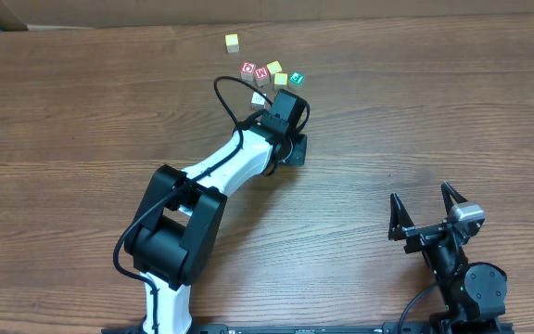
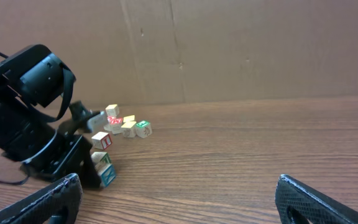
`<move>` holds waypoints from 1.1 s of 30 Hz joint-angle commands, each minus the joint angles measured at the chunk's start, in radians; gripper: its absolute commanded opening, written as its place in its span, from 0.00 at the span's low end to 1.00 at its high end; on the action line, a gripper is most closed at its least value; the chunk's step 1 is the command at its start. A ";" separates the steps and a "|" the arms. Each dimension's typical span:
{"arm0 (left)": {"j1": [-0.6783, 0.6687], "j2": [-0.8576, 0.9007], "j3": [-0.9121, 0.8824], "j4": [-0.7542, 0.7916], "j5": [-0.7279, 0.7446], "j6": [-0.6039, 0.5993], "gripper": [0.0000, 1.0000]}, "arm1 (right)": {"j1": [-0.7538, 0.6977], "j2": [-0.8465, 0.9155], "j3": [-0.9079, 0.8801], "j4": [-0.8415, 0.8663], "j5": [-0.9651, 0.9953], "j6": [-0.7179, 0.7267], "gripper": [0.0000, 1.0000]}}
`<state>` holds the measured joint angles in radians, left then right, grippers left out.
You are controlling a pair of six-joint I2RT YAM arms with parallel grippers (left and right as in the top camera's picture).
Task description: Flip 4 blocks
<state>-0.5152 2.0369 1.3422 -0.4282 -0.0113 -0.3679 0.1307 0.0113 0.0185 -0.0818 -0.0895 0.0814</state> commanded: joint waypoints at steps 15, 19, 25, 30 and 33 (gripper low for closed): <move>0.067 0.092 0.004 0.386 -0.280 0.059 0.07 | -0.005 -0.004 -0.010 0.005 0.002 -0.004 1.00; 0.111 0.082 0.089 0.253 -0.262 0.077 0.08 | -0.005 -0.004 -0.010 0.005 0.002 -0.004 1.00; 0.152 0.082 0.135 0.055 -0.133 0.085 0.07 | -0.005 -0.004 -0.010 0.005 0.002 -0.004 1.00; 0.171 0.082 0.186 -0.090 0.058 0.120 0.12 | -0.005 -0.004 -0.010 0.005 0.002 -0.004 1.00; 0.180 0.082 0.225 -0.175 0.121 0.137 0.13 | -0.005 -0.004 -0.010 0.005 0.002 -0.004 1.00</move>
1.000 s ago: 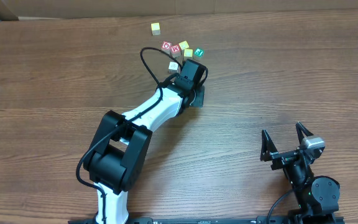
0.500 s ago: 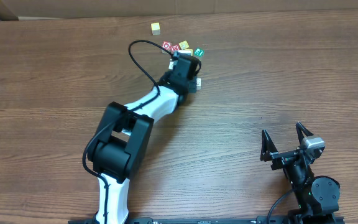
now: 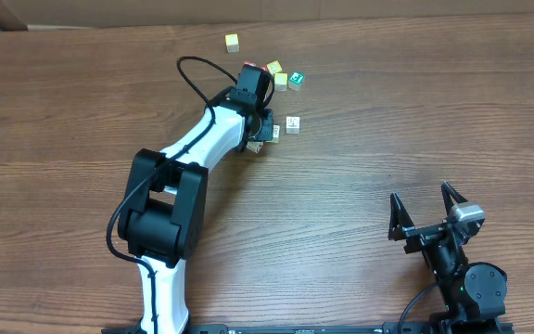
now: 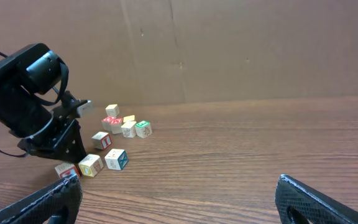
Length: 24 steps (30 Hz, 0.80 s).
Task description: Flip 4 blocks
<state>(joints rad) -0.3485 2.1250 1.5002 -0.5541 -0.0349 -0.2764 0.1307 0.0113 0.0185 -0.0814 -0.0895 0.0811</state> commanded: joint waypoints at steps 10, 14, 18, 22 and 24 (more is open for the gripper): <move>0.055 -0.007 0.287 -0.432 0.131 0.047 0.31 | -0.005 -0.004 -0.010 0.005 0.002 -0.003 1.00; 0.067 -0.005 0.291 -0.418 0.119 0.053 0.72 | -0.005 -0.004 -0.010 0.005 0.001 -0.003 1.00; 0.066 -0.004 0.286 -0.393 0.107 0.164 0.75 | -0.005 -0.004 -0.010 0.005 0.002 -0.003 1.00; 0.046 -0.003 0.269 -0.399 0.114 0.331 0.70 | -0.005 -0.004 -0.010 0.005 0.002 -0.003 1.00; 0.036 -0.003 0.247 -0.399 0.114 0.416 0.68 | -0.005 -0.004 -0.010 0.005 0.002 -0.003 1.00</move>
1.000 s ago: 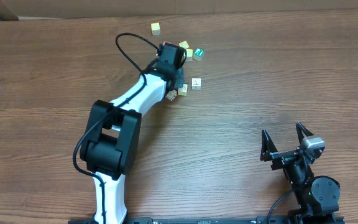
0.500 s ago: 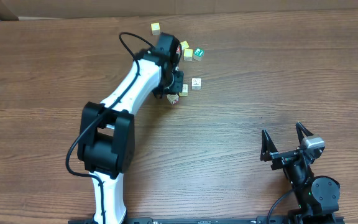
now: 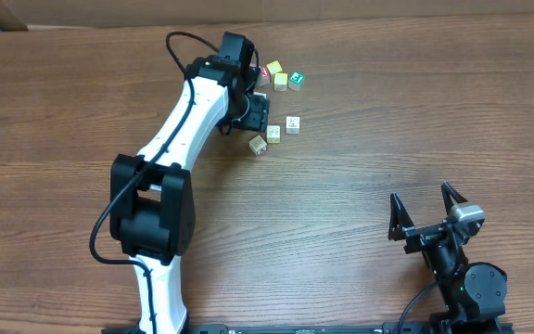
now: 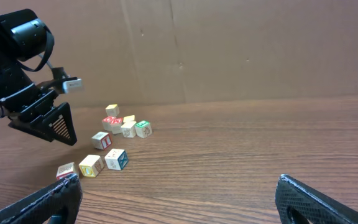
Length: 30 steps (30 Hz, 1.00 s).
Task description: Flip 4 blocks
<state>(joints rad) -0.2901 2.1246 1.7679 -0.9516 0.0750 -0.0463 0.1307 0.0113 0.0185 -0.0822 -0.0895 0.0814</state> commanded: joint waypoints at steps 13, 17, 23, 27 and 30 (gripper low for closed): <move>-0.034 -0.002 -0.240 0.156 0.004 0.414 0.58 | -0.005 -0.004 -0.010 0.005 0.002 -0.004 1.00; -0.034 -0.002 -0.262 0.225 0.004 0.412 0.52 | -0.005 -0.004 -0.010 0.005 0.002 -0.004 1.00; -0.034 -0.002 -0.262 0.272 0.003 0.412 0.35 | -0.005 -0.004 -0.010 0.005 0.002 -0.004 1.00; -0.034 -0.005 -0.257 0.256 0.003 0.382 0.29 | -0.005 -0.004 -0.010 0.005 0.002 -0.004 1.00; -0.035 -0.014 -0.235 0.205 0.003 0.352 0.22 | -0.005 -0.004 -0.010 0.005 0.002 -0.004 1.00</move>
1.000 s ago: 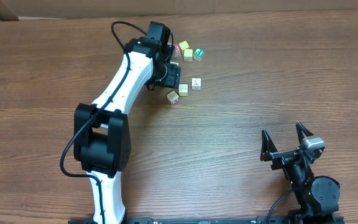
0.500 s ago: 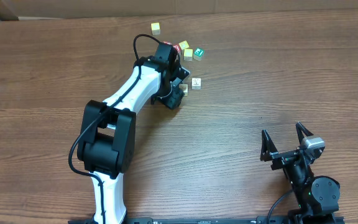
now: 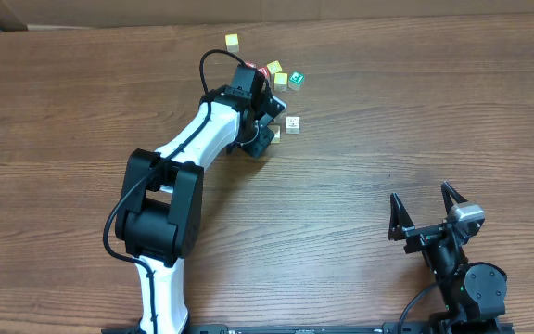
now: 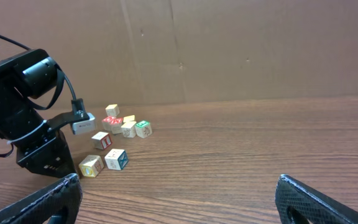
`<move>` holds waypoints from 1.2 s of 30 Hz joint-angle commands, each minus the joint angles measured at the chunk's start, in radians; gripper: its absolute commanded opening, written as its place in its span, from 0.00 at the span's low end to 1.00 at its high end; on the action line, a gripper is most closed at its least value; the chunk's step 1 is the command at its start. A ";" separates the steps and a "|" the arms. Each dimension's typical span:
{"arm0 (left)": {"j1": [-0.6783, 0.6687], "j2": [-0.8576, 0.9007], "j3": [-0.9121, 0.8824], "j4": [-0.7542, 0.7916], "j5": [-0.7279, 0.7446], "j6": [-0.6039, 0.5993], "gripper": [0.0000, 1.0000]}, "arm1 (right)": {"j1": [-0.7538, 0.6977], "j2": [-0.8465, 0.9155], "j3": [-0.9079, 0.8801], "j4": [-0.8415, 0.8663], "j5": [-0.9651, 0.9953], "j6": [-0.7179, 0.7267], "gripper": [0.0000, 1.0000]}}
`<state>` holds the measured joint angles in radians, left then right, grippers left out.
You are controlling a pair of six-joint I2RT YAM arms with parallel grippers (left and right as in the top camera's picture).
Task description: Flip 4 blocks
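Small lettered wooden blocks lie in a loose group at the table's far middle. A blue-lettered block and a yellow-faced block sit nearest, and a red-lettered block lies just behind them. Farther back are a red block, a green-marked block and a lone yellow block. My left gripper is down on the table just left of the yellow-faced block; its jaws and anything under them are hidden. My right gripper stands open and empty, far from the blocks.
The wooden table stretches between the blocks and my right gripper at the near right. A cardboard wall rises behind the blocks. The left arm's white links reach diagonally from the near edge.
My left gripper was raised at the far-left side of the group. Now it is lowered where a tan block lay beside the yellow-faced one, and that block is hidden. The right arm has not moved.
First my left gripper was low among the nearer blocks, covering some. Then it stood to their left, with three blocks in a row beside it. Then it was lifted farther back. Now it is down at the row's left end.
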<state>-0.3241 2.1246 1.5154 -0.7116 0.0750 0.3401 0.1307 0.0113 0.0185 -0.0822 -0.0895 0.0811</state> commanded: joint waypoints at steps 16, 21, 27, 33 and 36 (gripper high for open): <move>-0.025 -0.294 0.151 -0.465 0.002 -0.441 0.22 | -0.005 -0.004 -0.010 0.005 0.002 -0.003 1.00; -0.060 -0.395 0.150 -0.599 -0.031 -0.631 0.22 | -0.005 -0.004 -0.010 0.005 0.002 -0.003 1.00; -0.133 -0.406 0.131 -0.705 -0.305 -0.887 0.21 | -0.005 -0.004 -0.010 0.005 0.002 -0.003 1.00; -0.182 -0.406 -0.015 -0.578 -0.274 -0.940 0.21 | -0.005 -0.004 -0.010 0.005 0.002 -0.003 1.00; -0.187 -0.405 -0.118 -0.483 -0.244 -0.949 0.24 | -0.005 -0.004 -0.010 0.005 0.002 -0.003 1.00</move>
<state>-0.5041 1.7256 1.4830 -1.2381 -0.1688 -0.5461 0.1307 0.0113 0.0185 -0.0814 -0.0891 0.0811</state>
